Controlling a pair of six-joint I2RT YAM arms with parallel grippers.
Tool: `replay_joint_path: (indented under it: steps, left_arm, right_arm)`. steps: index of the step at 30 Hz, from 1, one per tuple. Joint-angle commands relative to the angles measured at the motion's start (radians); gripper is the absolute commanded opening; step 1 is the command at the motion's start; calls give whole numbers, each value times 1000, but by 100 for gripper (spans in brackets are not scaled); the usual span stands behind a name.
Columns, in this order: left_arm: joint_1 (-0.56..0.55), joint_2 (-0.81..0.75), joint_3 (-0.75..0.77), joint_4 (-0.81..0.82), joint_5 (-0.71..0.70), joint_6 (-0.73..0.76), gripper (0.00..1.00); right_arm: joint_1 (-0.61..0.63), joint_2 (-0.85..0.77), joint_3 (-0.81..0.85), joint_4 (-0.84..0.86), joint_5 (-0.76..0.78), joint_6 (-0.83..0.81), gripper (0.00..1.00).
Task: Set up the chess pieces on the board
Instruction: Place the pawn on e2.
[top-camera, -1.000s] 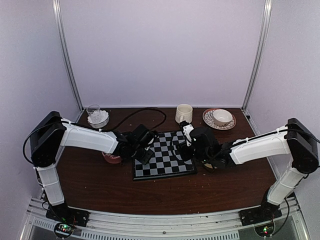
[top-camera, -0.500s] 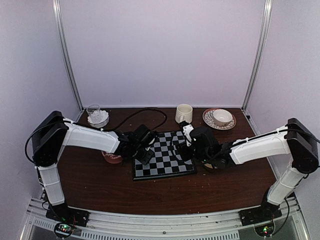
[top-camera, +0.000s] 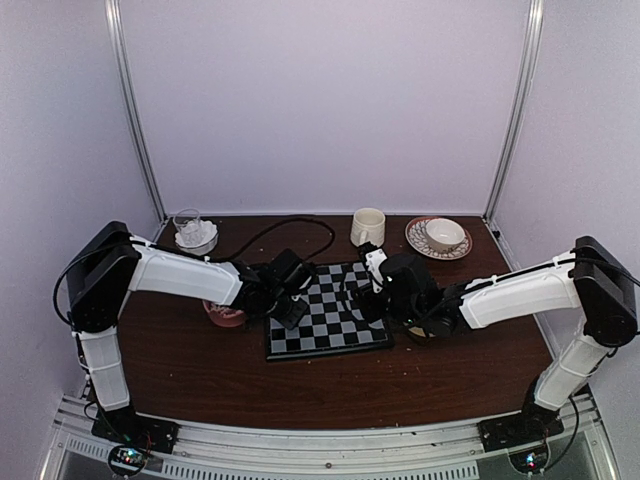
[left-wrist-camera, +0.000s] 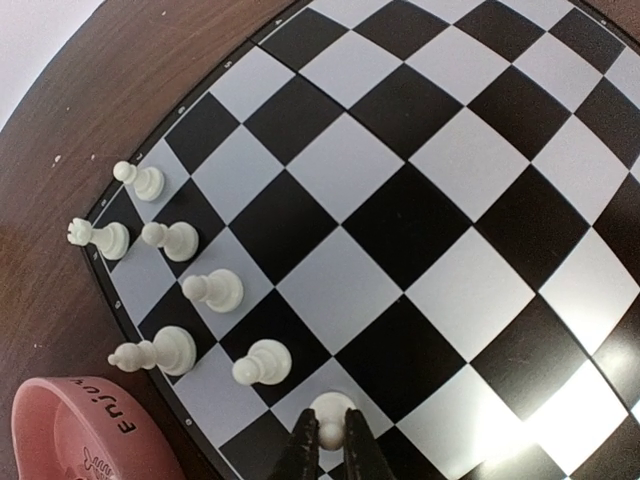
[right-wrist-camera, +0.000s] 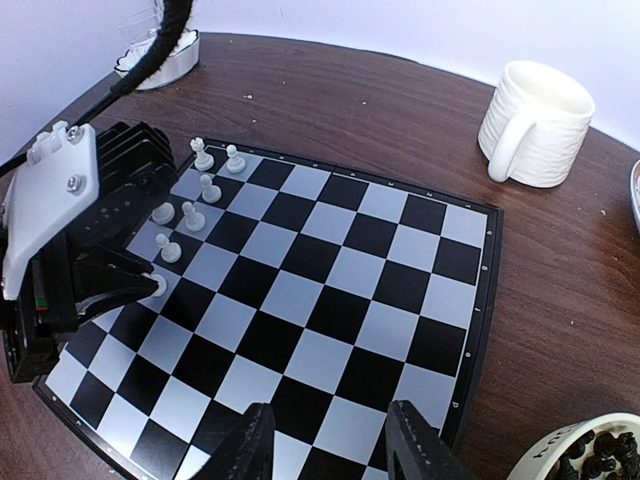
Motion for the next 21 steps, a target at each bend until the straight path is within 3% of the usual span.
replay_joint_path:
  steps: [1, 21]
  left_arm:
    - [7, 4, 19, -18, -14, -9, 10]
    - [7, -8, 17, -36, -17, -15, 18]
  right_arm:
    - [-6, -8, 14, 3, -3, -6, 40]
    - [-6, -4, 17, 0, -13, -8, 40]
